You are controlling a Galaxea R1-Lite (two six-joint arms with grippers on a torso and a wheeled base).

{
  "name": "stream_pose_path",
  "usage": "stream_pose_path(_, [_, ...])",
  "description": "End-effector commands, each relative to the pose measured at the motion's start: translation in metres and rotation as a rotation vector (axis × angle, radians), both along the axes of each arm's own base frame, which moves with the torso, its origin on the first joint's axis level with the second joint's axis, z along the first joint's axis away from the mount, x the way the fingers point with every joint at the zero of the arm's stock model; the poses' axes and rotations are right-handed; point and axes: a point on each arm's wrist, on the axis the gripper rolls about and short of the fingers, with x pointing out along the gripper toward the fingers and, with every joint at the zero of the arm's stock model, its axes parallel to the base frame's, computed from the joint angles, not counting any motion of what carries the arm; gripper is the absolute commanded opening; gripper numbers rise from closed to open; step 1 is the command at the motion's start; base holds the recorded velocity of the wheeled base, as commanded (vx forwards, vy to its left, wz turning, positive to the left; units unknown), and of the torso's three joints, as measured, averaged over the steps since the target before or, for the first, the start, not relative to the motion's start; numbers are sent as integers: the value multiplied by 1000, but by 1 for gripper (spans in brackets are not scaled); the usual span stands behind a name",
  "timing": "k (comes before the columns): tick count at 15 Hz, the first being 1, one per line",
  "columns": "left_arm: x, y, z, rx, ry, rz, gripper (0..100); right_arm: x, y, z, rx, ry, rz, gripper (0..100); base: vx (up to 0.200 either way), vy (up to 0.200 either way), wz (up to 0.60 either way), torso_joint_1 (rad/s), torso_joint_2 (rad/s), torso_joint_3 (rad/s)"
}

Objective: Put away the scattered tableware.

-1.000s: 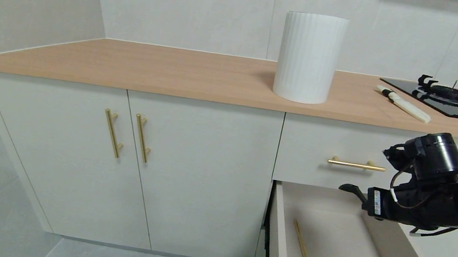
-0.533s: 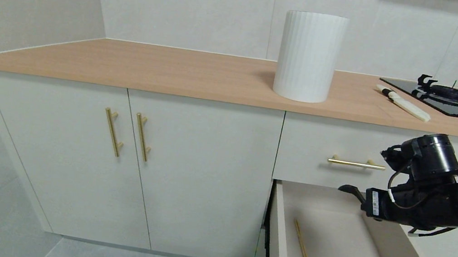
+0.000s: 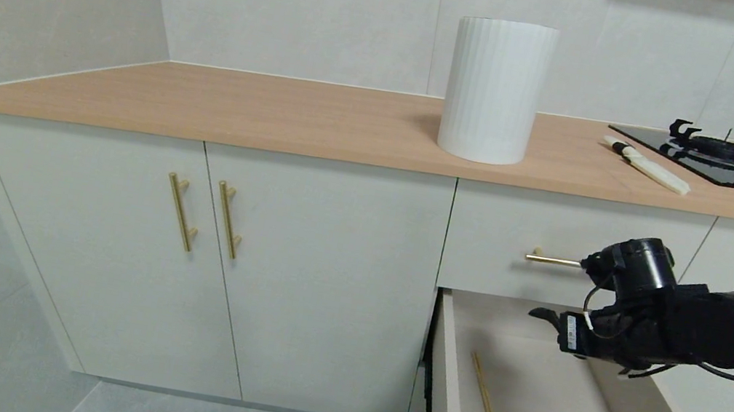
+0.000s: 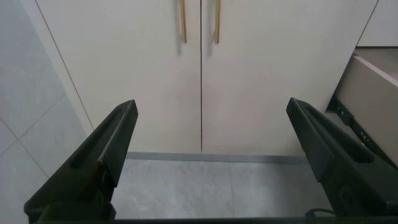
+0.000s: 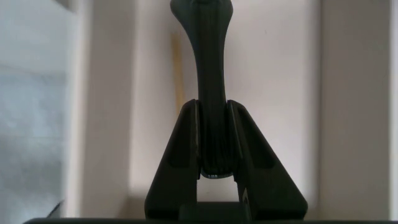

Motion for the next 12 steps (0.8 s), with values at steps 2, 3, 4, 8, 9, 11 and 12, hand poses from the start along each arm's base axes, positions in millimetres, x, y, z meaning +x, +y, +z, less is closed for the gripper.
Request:
stream_pose_path(2, [0,0,0,-1,0,0,100,19,0,-60,-35,125,-13,0,0,0,0,0,0,0])
stream_pose_path(3, [0,0,0,-1,0,0,100,22,0,-74,-43,149,-13,0,0,0,0,0,0,0])
stream_pose_path(4, [0,0,0,-1,0,0,100,24,1,-84,-50,161,-16,0,0,0,0,0,0,0])
stream_pose_path(8, [0,0,0,-1,0,0,100,29,-4,-125,-115,213,-63,0,0,0,0,0,0,0])
stream_pose_path(9, [0,0,0,-1,0,0,100,29,-5,-129,-123,223,-69,0,0,0,0,0,0,0])
stream_pose_path(11, [0,0,0,-1,0,0,100,29,-6,-137,-131,243,-66,0,0,0,0,0,0,0])
stream_pose_path(12, [0,0,0,-1,0,0,100,28,-6,-140,-135,253,-67,0,0,0,0,0,0,0])
